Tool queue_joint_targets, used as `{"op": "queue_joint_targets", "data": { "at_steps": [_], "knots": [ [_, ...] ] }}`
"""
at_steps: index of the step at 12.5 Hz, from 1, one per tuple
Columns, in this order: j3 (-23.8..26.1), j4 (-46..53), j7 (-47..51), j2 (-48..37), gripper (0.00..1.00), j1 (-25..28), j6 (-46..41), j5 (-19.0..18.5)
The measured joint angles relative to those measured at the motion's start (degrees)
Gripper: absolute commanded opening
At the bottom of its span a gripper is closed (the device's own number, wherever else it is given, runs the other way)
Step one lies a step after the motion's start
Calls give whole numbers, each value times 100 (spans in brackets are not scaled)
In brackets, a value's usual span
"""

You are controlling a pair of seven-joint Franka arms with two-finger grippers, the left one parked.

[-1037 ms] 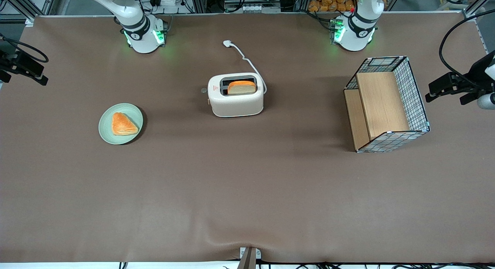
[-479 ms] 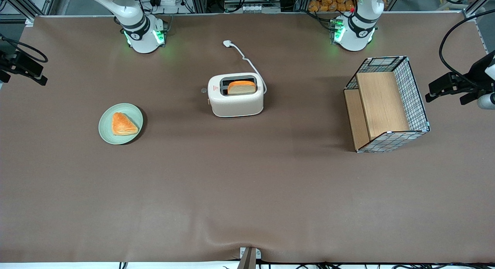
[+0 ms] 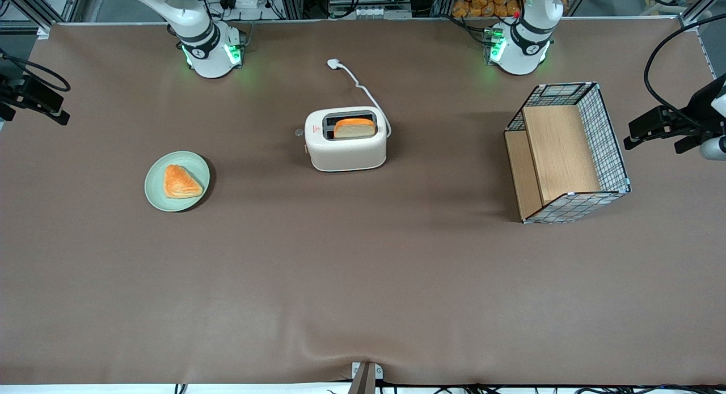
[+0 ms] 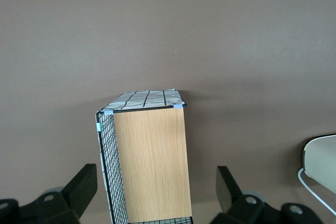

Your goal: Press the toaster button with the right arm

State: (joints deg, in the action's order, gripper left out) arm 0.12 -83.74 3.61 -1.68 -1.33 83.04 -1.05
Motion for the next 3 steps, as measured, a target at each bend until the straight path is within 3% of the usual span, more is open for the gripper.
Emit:
{"op": "queue_joint_targets", "data": {
  "at_steps": [3],
  "knots": [
    [-1, -13, -112, 12, 100, -9, -61, 0]
  ]
}}
